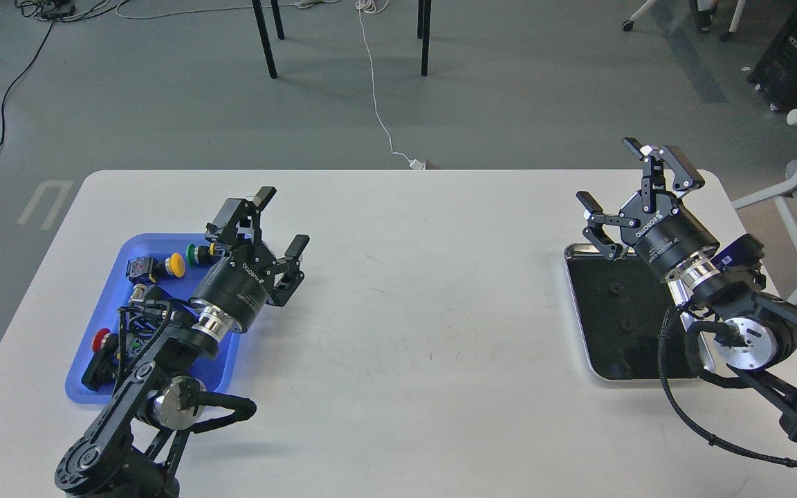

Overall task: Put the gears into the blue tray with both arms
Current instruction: 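Move the right gripper over the metal tray with the black pad, then lower the right gripper and grasp the small black part on the pad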

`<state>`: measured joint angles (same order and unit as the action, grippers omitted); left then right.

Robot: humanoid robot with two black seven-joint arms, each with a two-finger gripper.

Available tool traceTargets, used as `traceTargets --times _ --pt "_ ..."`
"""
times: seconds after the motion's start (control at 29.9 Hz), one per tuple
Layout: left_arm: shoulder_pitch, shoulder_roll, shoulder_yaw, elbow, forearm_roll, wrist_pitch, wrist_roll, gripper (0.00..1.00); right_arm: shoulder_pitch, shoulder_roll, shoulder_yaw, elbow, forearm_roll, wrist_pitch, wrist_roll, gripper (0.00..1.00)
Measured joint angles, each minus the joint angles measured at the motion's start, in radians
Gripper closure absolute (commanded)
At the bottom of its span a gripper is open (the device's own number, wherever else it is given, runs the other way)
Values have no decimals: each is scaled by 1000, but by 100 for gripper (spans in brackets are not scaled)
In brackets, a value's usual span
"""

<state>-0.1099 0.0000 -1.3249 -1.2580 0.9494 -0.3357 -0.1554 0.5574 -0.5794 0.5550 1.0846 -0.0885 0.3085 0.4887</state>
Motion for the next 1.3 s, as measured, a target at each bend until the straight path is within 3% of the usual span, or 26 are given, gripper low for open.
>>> traceTargets --times 0.37,0.53,0.8,1.04,1.3 --pt "-24 0 -2 16 -16 10 -16 2 9 -51 2 0 -121 2 0 1" --pt "-84 38 2 28 -31 42 -16 2 47 -142 1 -3 -369 23 0 1" --pt "-141 70 56 29 -90 56 -30 2 89 -299 -26 5 -892 140 0 1" --pt "-143 65 61 24 -92 69 -36 2 348 -357 -329 -6 -1345 152 0 2" --pt "-142 64 61 15 -92 70 -38 2 650 -239 -744 -121 -1470 137 0 5"
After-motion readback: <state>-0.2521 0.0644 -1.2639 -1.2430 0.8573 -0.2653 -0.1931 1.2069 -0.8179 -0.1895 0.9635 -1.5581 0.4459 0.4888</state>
